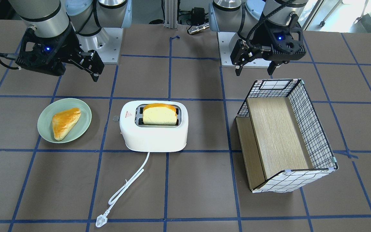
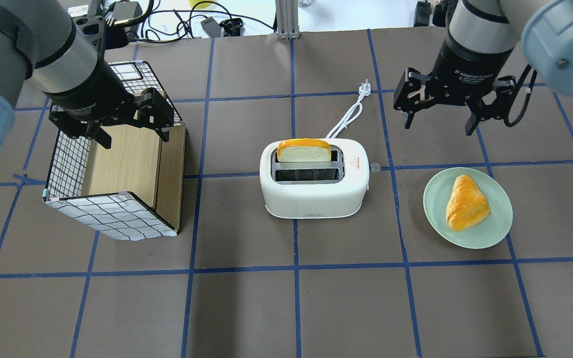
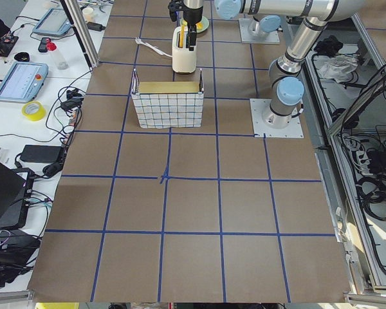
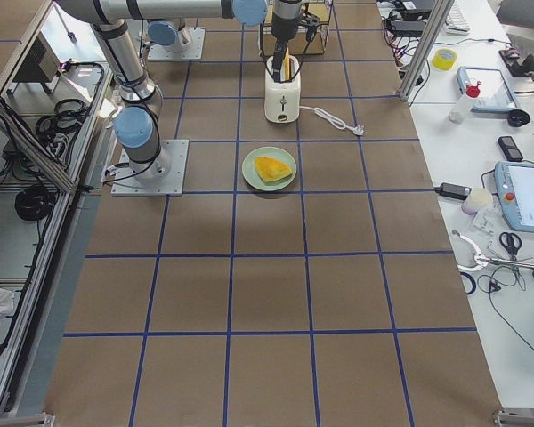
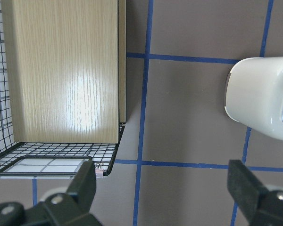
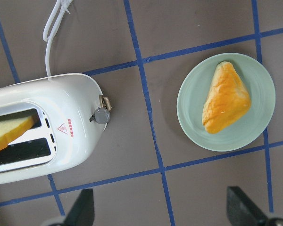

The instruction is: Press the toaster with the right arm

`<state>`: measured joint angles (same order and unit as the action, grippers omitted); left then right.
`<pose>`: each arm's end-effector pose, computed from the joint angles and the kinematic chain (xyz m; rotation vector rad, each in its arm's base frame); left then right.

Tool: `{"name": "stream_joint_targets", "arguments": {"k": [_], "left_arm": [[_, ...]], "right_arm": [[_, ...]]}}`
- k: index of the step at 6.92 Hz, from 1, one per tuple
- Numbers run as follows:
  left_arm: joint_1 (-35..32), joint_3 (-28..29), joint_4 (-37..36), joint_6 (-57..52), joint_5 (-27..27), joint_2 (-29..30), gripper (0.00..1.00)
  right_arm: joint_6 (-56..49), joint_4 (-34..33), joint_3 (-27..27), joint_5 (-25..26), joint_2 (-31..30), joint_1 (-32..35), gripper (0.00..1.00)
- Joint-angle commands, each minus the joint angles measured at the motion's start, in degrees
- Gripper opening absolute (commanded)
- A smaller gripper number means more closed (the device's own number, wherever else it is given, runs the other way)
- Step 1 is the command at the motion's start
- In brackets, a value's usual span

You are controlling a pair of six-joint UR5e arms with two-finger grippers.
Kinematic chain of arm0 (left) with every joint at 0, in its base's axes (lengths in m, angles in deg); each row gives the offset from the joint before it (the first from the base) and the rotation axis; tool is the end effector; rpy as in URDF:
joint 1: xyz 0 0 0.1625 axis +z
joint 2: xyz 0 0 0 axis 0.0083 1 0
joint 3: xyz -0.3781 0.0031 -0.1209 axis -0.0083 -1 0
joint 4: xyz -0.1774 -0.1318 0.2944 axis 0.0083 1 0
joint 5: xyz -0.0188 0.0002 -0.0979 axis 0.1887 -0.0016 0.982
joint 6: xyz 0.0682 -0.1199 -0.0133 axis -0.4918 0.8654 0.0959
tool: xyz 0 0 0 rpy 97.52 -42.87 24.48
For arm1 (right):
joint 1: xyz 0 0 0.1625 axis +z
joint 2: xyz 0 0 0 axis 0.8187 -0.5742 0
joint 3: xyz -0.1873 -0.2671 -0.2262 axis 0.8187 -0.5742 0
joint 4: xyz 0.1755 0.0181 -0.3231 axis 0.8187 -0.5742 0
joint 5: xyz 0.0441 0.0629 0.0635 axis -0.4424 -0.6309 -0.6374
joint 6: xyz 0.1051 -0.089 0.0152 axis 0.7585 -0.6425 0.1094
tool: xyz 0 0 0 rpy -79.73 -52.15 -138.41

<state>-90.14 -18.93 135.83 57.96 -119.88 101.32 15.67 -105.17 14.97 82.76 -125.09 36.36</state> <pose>-0.1393 -0.4042 0.4279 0.1313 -3.1235 0.0820 0.1409 -0.4266 0.4165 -0.3212 -3.0975 -0.1131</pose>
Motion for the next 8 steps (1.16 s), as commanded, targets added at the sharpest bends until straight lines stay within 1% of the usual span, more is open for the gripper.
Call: {"name": "stream_joint_targets", "arguments": {"k": [1,3,4,5,6,7,8], "left_arm": [[0.0,0.0,0.0,0.0,0.0,0.0,1.00],[0.0,-0.1,0.0,0.0,0.0,0.0,1.00],[0.0,0.0,0.0,0.0,0.0,0.0,1.00],[0.0,-0.1,0.0,0.0,0.0,0.0,1.00],[0.0,-0.1,0.0,0.0,0.0,0.0,1.00],[0.0,0.0,0.0,0.0,0.0,0.0,1.00],[0.0,-0.1,0.0,0.0,0.0,0.0,1.00]], "right_arm": [[0.0,-0.3,0.0,0.0,0.0,0.0,1.00],[0.0,-1.0,0.0,0.0,0.0,0.0,0.98],[0.1,-1.5,0.0,0.0,0.0,0.0,0.86],[0.1,-1.5,-0.1,0.0,0.0,0.0,0.81],[0.1,-1.5,-0.1,-0.2,0.0,0.0,0.32],[0.1,-1.7,-0.1,-0.4,0.0,0.0,0.00],[0.3,-2.2,-0.1,-0.2,0.0,-0.1,0.00]]}}
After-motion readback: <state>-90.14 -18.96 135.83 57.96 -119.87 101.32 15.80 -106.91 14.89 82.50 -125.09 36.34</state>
